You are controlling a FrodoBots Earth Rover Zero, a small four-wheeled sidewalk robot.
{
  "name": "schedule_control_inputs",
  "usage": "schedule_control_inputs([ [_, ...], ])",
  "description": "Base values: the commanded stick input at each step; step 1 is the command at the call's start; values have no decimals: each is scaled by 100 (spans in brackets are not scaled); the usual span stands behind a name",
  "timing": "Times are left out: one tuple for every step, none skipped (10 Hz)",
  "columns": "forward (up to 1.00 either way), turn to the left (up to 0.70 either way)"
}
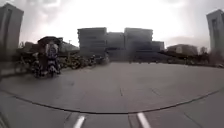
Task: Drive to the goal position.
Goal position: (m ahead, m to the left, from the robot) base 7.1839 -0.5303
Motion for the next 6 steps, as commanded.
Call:
schedule_control_inputs([
  [100,0],
  [100,0],
  [100,0],
  [100,0],
  [100,0],
  [100,0],
])
